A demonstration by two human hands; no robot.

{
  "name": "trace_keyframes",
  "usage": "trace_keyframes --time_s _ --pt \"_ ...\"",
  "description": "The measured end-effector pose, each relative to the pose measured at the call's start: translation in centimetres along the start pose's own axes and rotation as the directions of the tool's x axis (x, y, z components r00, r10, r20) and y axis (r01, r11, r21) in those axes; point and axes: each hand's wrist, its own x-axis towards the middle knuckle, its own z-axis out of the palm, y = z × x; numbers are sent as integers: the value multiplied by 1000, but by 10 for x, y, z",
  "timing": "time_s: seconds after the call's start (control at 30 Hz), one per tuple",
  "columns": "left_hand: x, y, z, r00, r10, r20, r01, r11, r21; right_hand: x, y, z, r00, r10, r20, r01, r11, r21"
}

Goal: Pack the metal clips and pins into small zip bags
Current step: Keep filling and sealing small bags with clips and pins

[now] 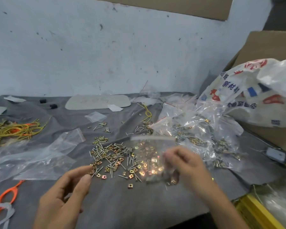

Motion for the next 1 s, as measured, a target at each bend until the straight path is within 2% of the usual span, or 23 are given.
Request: trace_keyframes --time_s 0.07,0.13,0.2,0.27,0.37,0.43,0.5,0.6,0.67,0.73,0.8,0.83,0.9,0.93,1.0 --pt "7 -14 -7 999 -41 -11 41 998 46 39 -7 -36 992 14 -126 -14 1000 -2" --pt "13 -25 -11 997 -82 -1 82 994 68 79 -12 -73 956 60 -287 -29 993 111" --pt "18 -36 -14 996 -88 19 86 993 80 104 -10 -100 909 76 -410 33 967 253" --pt "22 -49 -17 995 -92 28 89 991 102 122 6 -110 856 169 -488 77 892 445" --pt "31 -76 -21 991 -136 18 132 981 143 114 41 -73 812 219 -542 -25 939 342" --pt "42 -95 -24 989 -146 0 141 957 255 88 56 -19 862 179 -474 -108 979 172" --pt "59 -108 -28 991 -132 -18 129 921 368 59 63 40 939 152 -309 -134 988 79" --pt "91 -117 -35 998 -61 3 51 854 518 27 66 118 983 175 -51 -175 985 0" --pt "117 -120 -35 999 -49 8 34 793 608 16 67 154 990 129 54 -126 990 -57" --pt "143 -124 -31 998 -55 -10 47 718 694 13 71 178 985 57 164 -19 973 -230" --pt "167 -131 -24 997 -71 -5 48 616 786 9 76 187 962 -28 273 176 828 -533" --pt "176 -133 -21 996 -88 -13 59 546 836 9 78 190 954 -81 288 243 770 -590" --pt "190 -135 -16 987 -144 -75 130 422 897 8 78 191 948 -174 268 303 753 -584" --pt "193 -134 -15 981 -153 -116 170 407 898 9 76 191 952 -189 242 298 752 -588" --pt "190 -128 -18 976 -78 -201 214 481 850 10 77 189 966 -147 213 243 797 -554"
